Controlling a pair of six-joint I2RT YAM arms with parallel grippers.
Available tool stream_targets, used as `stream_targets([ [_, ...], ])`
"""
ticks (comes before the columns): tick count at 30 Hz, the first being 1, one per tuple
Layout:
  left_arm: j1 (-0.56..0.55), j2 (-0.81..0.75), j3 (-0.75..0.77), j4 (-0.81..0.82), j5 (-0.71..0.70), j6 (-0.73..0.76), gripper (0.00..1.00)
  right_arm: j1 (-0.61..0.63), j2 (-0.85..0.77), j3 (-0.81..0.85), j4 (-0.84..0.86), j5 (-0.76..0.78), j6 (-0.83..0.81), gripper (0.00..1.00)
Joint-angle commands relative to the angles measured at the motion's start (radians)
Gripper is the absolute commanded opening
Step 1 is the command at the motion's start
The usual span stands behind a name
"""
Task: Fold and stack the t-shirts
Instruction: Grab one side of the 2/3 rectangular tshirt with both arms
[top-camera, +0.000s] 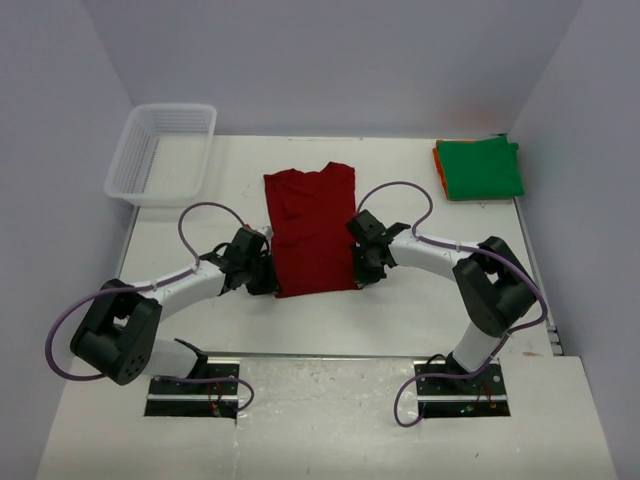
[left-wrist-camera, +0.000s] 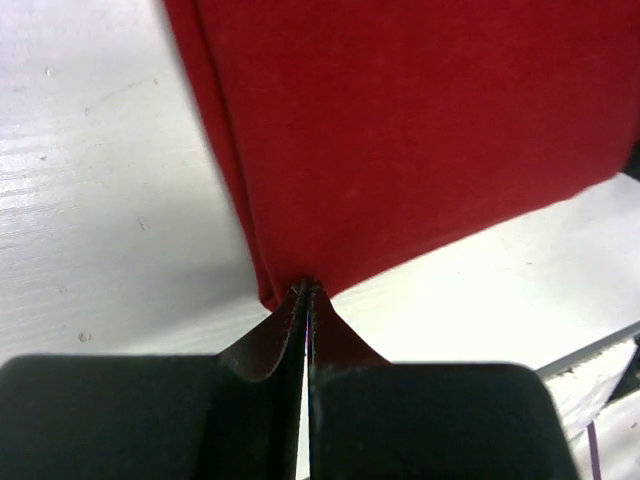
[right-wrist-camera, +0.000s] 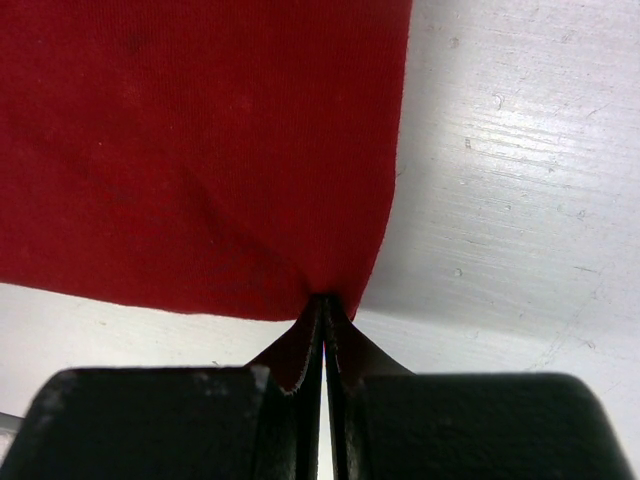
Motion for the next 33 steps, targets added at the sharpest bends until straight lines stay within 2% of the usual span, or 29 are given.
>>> stream_targets([
  [1,-0.003,0.042,-0.039,0.06,0.002,-0.023,0.0,0.005,-0.001,-0.016,0.019,-0.005,0.016,0.0],
  [12,-0.003,0.072,-0.096,0.023,-0.11,-0.051,0.0,0.013,0.004,-0.047,0.035,-0.002,0.027,0.0],
  [19,-0.003,-0.019,-0.097,-0.077,-0.21,-0.066,0.0,0.013,-0.018,-0.067,0.016,0.033,0.038,0.0],
  [27,-0.004,-0.1,-0.067,-0.103,-0.232,-0.047,0.0,0.037,-0.085,-0.05,0.0,0.042,0.006,0.0],
  [33,-0.017,-0.206,-0.019,-0.166,-0.23,-0.064,0.09,0.065,-0.222,-0.024,-0.054,0.087,0.025,0.0],
])
